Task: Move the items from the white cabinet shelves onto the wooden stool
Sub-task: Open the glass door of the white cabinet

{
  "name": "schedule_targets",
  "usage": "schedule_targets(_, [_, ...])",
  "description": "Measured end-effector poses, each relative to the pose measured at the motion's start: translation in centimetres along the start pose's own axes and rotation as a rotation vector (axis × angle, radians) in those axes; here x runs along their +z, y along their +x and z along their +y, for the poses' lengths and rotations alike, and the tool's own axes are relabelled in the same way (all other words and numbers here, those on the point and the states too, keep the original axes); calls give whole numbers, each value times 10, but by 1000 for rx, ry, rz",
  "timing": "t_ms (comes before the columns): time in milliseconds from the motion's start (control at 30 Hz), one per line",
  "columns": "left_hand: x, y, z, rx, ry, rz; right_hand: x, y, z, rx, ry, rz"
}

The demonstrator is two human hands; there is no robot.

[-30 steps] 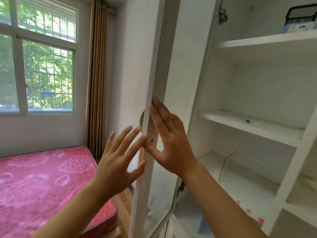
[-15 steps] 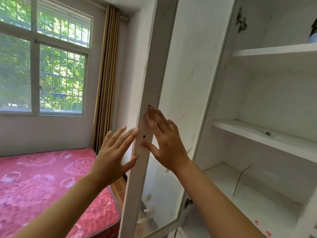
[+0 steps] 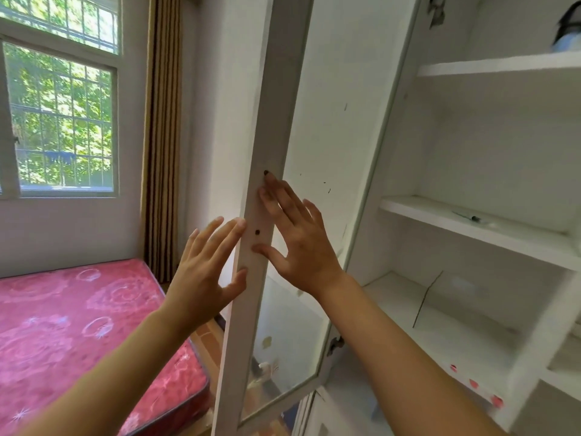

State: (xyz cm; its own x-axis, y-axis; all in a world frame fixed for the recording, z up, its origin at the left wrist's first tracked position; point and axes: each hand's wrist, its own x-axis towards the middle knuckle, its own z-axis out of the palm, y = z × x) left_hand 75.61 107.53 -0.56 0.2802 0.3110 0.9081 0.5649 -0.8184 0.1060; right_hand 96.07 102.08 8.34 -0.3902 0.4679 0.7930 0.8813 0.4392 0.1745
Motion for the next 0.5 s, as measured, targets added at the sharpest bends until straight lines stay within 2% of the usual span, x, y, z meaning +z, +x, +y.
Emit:
schedule_targets(300, [-2,-4,18,-70,-54,-39,-8,-14,-18,110,-78,-39])
schedule_targets(500, [-6,-8,45,-117,2,9,-27,-46,-25,230,-88,-40])
